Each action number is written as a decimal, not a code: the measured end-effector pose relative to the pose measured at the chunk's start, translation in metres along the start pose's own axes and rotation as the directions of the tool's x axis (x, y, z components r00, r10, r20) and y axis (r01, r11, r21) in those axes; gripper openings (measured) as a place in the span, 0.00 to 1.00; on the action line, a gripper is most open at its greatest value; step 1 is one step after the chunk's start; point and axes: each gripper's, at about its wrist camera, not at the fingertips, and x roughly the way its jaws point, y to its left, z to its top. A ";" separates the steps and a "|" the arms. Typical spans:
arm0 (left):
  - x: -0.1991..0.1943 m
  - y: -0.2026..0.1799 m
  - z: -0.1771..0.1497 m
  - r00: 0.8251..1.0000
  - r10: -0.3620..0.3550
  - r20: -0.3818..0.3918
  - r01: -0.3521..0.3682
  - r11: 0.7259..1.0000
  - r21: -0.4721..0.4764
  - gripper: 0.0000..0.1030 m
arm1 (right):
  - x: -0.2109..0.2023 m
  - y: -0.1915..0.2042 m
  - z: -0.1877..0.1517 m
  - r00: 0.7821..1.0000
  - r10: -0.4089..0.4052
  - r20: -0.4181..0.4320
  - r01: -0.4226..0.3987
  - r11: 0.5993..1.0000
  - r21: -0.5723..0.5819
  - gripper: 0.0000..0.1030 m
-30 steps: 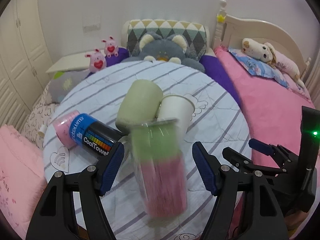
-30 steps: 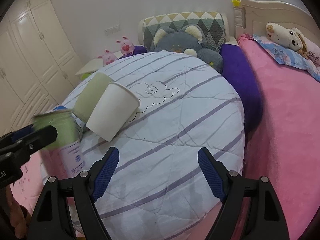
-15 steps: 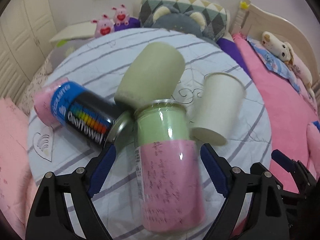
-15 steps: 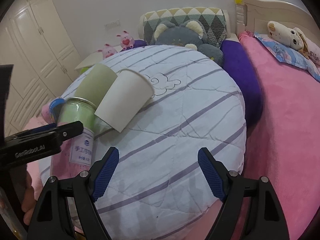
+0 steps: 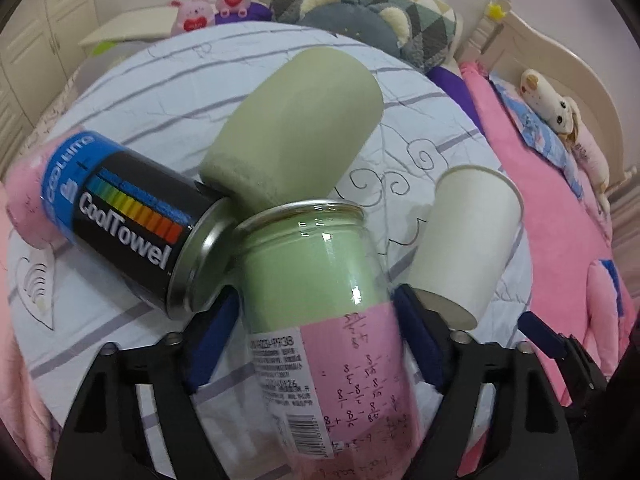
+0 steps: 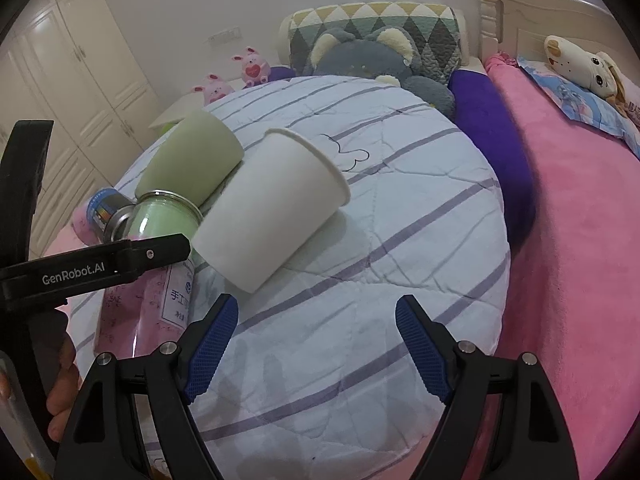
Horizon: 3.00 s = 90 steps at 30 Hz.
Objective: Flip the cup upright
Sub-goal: 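Rotate the canister open end up with the left gripper and lower it onto the bed, then open the left gripper and withdraw it from the upright canister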
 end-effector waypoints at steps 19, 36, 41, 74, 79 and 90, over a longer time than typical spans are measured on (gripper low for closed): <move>-0.065 -0.012 -0.009 0.975 0.065 0.213 -0.092 0.988 0.122 0.74 | -0.012 0.002 -0.001 1.000 -0.003 0.026 0.002 1.000 0.023 0.80; -0.074 -0.028 -0.036 0.955 0.095 0.282 -0.156 0.967 0.203 0.82 | -0.018 0.002 -0.009 1.000 -0.016 0.021 0.016 1.000 0.025 0.80; -0.075 -0.032 -0.042 0.950 0.119 0.290 -0.185 0.959 0.213 0.85 | -0.025 0.003 -0.014 0.999 -0.029 0.031 0.028 0.999 0.017 0.80; -0.114 0.013 -0.110 0.916 0.025 0.401 -0.149 0.948 0.280 0.85 | -0.093 0.070 -0.093 0.943 -0.250 0.220 0.254 0.967 0.010 0.80; -0.119 0.024 -0.121 0.890 -0.010 0.455 -0.133 0.951 0.280 0.85 | -0.106 0.079 -0.105 0.920 -0.243 0.307 0.248 0.968 0.023 0.80; -0.135 0.028 -0.143 0.809 -0.095 0.580 -0.118 0.941 0.318 0.85 | -0.123 0.099 -0.125 0.838 -0.240 0.489 0.282 0.959 -0.014 0.80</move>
